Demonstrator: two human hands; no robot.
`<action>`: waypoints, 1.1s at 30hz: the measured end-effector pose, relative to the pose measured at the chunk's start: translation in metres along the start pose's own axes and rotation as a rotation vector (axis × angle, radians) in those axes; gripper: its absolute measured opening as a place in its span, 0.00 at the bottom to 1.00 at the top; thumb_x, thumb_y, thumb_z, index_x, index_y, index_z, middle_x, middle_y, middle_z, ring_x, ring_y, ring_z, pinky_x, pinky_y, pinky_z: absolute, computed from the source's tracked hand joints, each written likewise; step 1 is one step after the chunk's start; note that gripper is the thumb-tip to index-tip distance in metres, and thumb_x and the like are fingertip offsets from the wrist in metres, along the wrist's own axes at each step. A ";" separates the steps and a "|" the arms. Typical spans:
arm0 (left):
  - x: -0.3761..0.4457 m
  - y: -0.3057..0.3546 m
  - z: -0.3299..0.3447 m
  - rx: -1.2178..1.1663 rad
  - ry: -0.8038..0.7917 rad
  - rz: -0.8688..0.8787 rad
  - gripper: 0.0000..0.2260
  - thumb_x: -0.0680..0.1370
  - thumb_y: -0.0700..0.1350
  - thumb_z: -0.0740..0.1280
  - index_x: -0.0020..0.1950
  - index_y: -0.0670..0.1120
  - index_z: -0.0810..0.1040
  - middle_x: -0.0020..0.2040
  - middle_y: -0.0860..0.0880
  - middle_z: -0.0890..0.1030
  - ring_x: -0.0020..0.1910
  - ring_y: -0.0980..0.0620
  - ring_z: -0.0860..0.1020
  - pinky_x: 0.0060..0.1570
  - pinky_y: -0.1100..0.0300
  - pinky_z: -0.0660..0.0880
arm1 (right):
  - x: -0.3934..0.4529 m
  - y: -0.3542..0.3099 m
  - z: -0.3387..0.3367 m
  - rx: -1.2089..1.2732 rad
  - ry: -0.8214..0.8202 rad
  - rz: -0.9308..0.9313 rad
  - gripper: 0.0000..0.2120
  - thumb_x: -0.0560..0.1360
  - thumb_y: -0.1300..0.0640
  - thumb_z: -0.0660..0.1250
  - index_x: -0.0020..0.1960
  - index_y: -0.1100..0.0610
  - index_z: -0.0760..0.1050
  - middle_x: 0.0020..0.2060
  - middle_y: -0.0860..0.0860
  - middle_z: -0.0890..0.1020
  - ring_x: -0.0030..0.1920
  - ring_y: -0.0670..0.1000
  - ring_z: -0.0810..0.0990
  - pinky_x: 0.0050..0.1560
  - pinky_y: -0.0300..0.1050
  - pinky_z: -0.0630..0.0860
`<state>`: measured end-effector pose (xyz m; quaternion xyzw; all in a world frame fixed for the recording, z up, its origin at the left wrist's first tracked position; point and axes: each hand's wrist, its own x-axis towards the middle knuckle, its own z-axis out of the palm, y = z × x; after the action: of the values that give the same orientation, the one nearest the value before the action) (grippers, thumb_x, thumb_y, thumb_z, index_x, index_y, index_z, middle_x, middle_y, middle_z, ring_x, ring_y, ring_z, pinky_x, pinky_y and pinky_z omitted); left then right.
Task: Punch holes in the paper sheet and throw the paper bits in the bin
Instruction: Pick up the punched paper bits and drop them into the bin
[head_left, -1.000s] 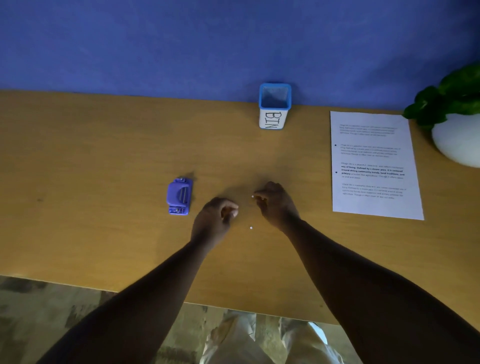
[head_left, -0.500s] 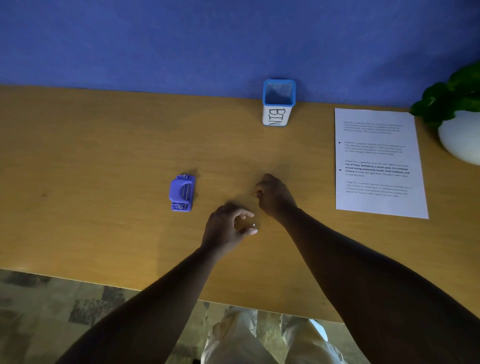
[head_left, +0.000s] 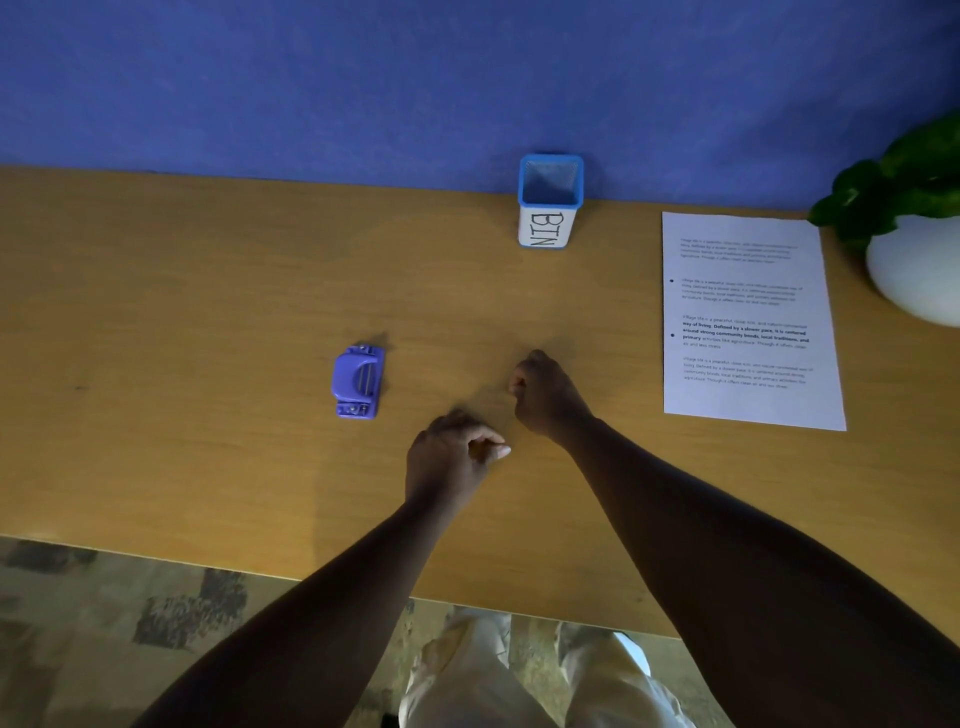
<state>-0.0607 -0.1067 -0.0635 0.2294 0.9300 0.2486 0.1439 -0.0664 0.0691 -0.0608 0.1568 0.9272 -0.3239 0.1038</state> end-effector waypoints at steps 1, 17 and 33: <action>-0.002 0.001 0.001 0.008 0.012 -0.006 0.06 0.71 0.57 0.75 0.45 0.57 0.84 0.45 0.58 0.81 0.47 0.57 0.78 0.45 0.58 0.76 | -0.001 0.001 0.000 0.005 0.001 0.002 0.04 0.72 0.68 0.65 0.44 0.62 0.78 0.50 0.57 0.75 0.52 0.57 0.76 0.45 0.40 0.68; 0.031 0.012 -0.005 -0.078 0.020 -0.225 0.07 0.78 0.54 0.69 0.51 0.53 0.81 0.53 0.53 0.79 0.47 0.52 0.81 0.42 0.61 0.70 | -0.001 0.004 -0.006 0.255 0.129 0.191 0.06 0.76 0.64 0.63 0.49 0.64 0.79 0.52 0.58 0.76 0.50 0.55 0.78 0.45 0.39 0.70; 0.204 0.100 -0.082 -0.276 0.225 -0.023 0.05 0.78 0.52 0.69 0.50 0.52 0.81 0.51 0.53 0.80 0.48 0.54 0.79 0.47 0.59 0.74 | 0.090 -0.022 -0.131 0.354 0.635 0.101 0.05 0.77 0.59 0.66 0.49 0.59 0.80 0.51 0.57 0.77 0.49 0.52 0.78 0.43 0.35 0.70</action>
<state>-0.2304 0.0393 0.0267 0.1675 0.8998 0.3964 0.0716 -0.1698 0.1562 0.0256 0.3107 0.8340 -0.4089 -0.2018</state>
